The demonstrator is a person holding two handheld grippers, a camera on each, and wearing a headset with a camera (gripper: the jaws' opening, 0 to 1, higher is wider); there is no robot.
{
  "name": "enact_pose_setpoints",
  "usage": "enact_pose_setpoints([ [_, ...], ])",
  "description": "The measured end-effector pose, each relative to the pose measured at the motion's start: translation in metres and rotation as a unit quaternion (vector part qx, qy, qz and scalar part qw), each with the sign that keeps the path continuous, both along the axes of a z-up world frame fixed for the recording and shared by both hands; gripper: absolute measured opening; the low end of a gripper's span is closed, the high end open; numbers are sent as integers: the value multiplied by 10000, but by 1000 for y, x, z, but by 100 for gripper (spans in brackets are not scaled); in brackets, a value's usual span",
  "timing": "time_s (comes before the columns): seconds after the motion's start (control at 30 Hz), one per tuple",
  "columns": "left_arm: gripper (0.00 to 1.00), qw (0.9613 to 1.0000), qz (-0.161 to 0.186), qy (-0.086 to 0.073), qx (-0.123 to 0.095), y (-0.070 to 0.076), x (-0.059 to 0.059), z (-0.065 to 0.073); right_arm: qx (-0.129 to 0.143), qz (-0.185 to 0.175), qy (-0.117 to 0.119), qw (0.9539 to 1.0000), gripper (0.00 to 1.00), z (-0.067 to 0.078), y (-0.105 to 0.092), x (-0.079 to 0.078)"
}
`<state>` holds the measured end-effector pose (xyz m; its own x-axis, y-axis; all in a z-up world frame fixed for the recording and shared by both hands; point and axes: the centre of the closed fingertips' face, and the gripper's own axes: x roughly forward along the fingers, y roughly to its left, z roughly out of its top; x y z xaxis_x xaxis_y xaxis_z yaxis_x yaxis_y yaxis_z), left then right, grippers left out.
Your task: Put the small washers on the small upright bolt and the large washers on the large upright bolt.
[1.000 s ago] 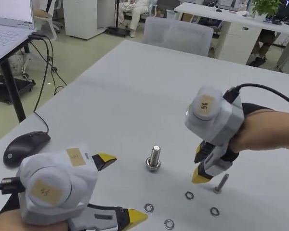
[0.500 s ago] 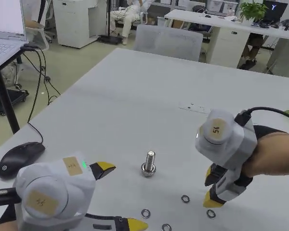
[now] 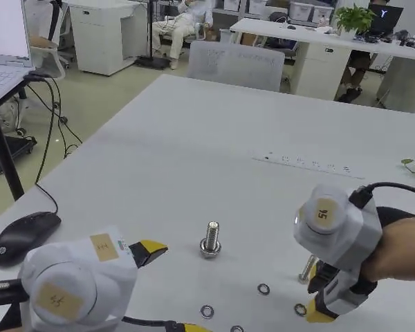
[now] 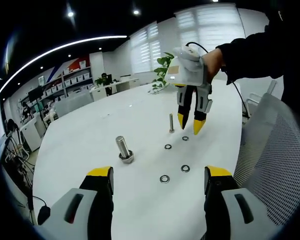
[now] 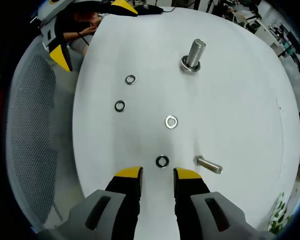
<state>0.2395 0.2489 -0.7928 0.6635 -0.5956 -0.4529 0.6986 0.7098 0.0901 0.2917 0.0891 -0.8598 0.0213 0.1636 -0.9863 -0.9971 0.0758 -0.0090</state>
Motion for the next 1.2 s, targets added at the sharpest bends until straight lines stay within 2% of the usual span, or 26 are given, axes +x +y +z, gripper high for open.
enact_pose_setpoints([
  [0.4,73,10000,26,12,-38,0,0,-1,-106,27,-12,9999,22,-16,0,3],
  [1.2,73,10000,29,30,-42,0,1,-3,-144,89,-5,9999,17,-20,3,6],
])
